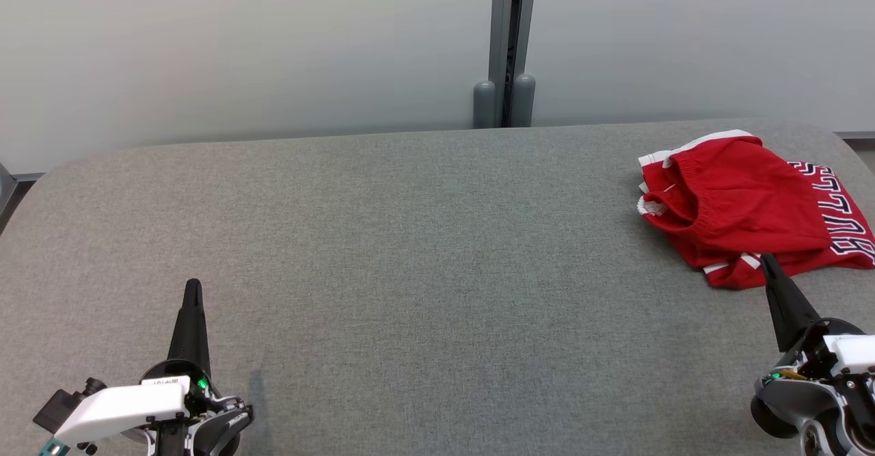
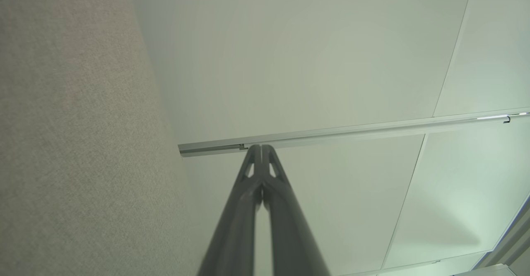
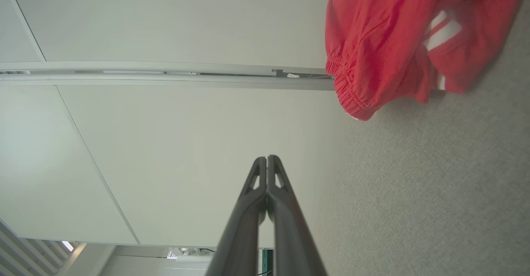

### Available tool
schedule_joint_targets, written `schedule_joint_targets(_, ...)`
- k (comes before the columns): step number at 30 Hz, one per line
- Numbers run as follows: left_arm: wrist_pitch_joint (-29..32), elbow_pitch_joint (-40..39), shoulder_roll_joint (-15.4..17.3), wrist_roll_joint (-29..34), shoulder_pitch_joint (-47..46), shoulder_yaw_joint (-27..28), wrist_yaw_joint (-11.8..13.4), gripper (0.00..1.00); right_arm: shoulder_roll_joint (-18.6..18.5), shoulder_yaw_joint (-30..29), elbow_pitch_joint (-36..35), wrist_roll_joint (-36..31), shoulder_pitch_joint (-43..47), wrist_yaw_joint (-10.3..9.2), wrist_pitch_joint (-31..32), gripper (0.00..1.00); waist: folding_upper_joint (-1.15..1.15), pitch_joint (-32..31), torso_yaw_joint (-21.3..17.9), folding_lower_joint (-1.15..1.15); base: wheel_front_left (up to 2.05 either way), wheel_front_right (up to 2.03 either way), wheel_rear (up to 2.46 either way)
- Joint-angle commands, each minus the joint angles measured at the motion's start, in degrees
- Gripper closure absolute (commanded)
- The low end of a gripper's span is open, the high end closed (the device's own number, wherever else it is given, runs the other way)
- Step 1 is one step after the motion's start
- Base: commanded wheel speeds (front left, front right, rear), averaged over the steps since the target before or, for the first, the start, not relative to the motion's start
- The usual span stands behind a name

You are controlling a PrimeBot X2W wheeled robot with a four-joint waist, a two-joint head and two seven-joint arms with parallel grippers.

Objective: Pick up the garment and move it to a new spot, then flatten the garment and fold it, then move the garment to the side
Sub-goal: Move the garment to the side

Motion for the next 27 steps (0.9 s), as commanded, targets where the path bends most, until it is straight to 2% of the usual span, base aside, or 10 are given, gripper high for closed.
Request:
schedule_joint_targets(1, 0.1, -0.3, 0.3, -0.2, 0.5, 0.0, -0.4, 1.0, -0.1, -0.1, 0.2, 0.2, -0.5, 0.13, 0.2, 1.0, 0.0, 0.0, 0.0, 0.0, 0.0, 0.0, 0.0)
schedule_joint_targets(27, 0.1, -0.3, 0.3, -0.2, 0.5, 0.0, -0.4, 1.0, 0.2, -0.5, 0.2, -0.2, -0.5, 0.13, 0.6, 1.0, 0.0, 0.0, 0.0, 0.0, 0.0, 0.0, 0.0)
